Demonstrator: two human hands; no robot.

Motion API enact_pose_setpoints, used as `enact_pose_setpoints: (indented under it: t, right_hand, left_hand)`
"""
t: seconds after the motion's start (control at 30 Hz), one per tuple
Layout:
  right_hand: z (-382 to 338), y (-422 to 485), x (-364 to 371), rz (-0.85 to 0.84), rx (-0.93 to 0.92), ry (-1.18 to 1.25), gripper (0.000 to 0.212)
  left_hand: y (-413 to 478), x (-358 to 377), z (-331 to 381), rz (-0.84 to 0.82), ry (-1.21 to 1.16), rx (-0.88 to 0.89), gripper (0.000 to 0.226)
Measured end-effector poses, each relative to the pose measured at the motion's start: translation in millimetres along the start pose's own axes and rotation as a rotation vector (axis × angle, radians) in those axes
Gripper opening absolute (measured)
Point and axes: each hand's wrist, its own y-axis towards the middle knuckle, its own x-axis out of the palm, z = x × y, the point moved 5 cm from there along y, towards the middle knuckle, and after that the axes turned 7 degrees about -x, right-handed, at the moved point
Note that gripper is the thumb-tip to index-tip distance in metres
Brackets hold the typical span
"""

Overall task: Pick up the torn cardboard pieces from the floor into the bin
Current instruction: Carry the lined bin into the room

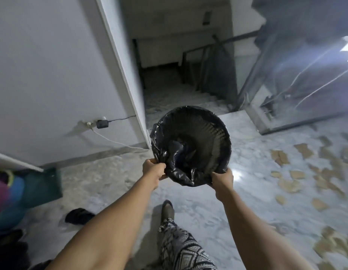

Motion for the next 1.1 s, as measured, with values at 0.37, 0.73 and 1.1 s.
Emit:
enact_pose_setpoints:
  t: [0.37,0.73,1.1]
  right_hand:
    - [-16,-3,-300,0.307,-0.012,0.449,0.027]
    - [-8,27,-616,0.458,0.1,0.606,0.046]
    - [-52,63,-787,0.724,0.027,0.696,0.038]
  left_hand:
    - [-163,276,-63,-0.314,0.299,0.074,0.02]
    - [-317,563,-200,-0.622,0.518,0.018,0.022]
    - [-386,777,-215,-0.872,0.879,0.134,0.021]
